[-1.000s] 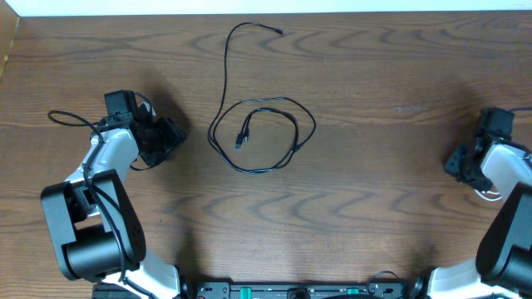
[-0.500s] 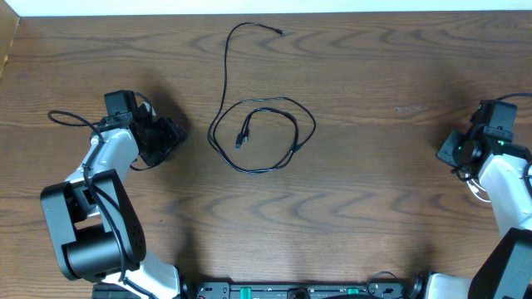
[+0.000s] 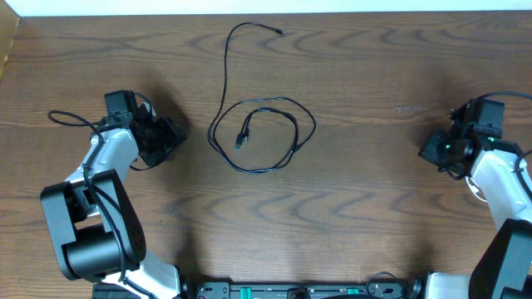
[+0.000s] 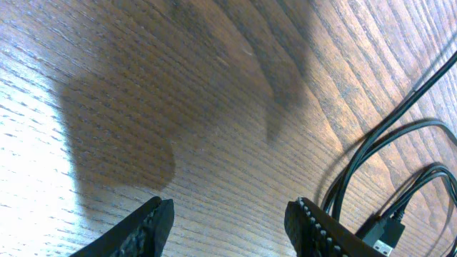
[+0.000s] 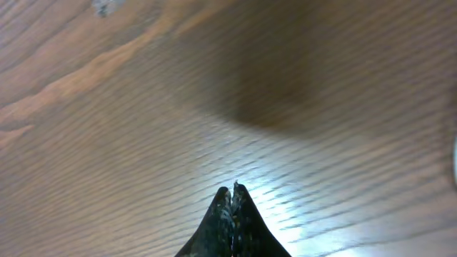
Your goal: Untangle cables
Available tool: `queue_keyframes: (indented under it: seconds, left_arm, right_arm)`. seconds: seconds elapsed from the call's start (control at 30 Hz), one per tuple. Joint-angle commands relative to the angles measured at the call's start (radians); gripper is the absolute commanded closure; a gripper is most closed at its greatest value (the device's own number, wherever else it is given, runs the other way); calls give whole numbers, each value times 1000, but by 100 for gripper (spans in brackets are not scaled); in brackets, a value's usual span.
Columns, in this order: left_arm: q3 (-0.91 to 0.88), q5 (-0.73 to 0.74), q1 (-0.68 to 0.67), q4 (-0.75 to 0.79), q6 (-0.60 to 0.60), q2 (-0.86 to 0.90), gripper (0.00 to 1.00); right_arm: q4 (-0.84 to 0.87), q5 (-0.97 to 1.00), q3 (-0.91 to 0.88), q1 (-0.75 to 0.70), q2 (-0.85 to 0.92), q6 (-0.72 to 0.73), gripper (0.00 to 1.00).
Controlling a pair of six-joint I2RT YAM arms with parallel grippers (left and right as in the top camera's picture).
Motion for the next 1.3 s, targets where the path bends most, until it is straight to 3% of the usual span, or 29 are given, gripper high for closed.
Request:
queue_keyframes:
  seconds: [0.0, 0.3, 0.43, 0.47, 0.63, 0.67, 0.83, 1.27]
  left_arm:
    - [14, -2, 2, -6, -10, -17, 44]
    - [14, -1, 2, -9, -13, -17, 44]
    - [14, -2, 2, -11, -76, -17, 46]
    - [14, -2, 2, -13, -85, -17, 48]
    - [14, 35, 2, -13, -89, -17, 89]
    - [14, 94, 2, -12, -88, -17, 92]
    - [14, 202, 2, 3, -88, -17, 92]
    - [14, 204, -79, 17, -87, -17, 84]
  right_arm:
    - [7, -19, -4, 37, 8, -2, 99]
    - [101, -14, -61, 98, 21, -2, 99]
    - [209, -15, -126, 109, 34, -2, 99]
    - [248, -15, -150, 113, 38, -1, 99]
    - [406, -15, -243, 124, 66, 34, 99]
    - [448, -16, -265, 125, 78, 69, 99]
    - [511, -36, -288, 144, 100, 118, 99]
    - [575, -42, -288, 293, 101, 177, 99]
